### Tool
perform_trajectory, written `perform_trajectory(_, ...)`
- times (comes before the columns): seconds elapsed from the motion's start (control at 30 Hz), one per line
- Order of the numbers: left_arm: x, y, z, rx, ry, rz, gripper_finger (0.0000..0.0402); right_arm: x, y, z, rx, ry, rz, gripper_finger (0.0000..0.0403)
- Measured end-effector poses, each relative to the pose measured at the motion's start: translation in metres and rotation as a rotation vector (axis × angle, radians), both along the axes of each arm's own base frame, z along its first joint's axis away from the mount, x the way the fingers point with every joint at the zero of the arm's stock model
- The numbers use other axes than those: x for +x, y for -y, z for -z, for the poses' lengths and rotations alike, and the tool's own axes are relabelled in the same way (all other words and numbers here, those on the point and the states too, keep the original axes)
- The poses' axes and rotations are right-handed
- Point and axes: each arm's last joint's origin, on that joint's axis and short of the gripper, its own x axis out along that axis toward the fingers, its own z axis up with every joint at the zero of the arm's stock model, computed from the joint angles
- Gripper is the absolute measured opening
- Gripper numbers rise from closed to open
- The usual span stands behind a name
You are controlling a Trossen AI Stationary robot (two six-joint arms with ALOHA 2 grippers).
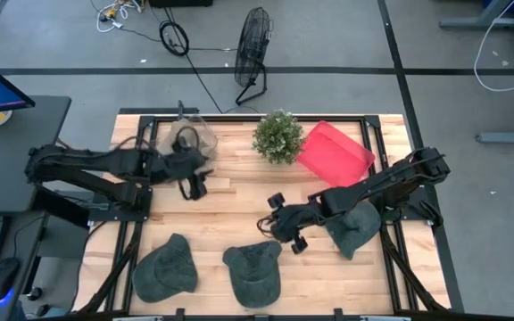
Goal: Pick & Place hat
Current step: Put the middle black cap into the red bin
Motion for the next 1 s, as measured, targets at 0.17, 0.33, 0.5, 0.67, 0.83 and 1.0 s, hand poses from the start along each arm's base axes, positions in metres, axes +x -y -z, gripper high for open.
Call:
perform_trajectory(0.17,0.011,0.015,0.055,-0.027,0.151,0.064,0.0181,-0.005,-0.012,0.001,0.128,-0.047,-0.007,0.0152)
perform_trajectory(0.33,0.015,0.028,0.100,-0.084,0.274,0.168,0.0181,-0.004,-0.026,0.007,0.264,-0.096,-0.033,0.0152)
perform_trajectory(0.5,0.014,0.031,0.125,-0.100,0.324,0.174,0.0181,0.008,-0.042,0.028,0.307,-0.074,-0.050,0.0152)
perform_trajectory(0.67,0.014,0.031,0.136,-0.114,0.298,0.162,0.0181,0.020,-0.057,0.049,0.347,-0.032,-0.090,0.0158)
perform_trajectory(0.83,0.016,0.031,0.139,-0.135,0.293,0.146,0.0181,0.024,-0.068,0.059,0.449,-0.036,-0.210,0.0186)
perform_trajectory(1.0,0.016,0.031,0.138,-0.163,0.310,0.130,0.0181,0.029,-0.069,0.080,0.429,-0.059,-0.187,0.0218)
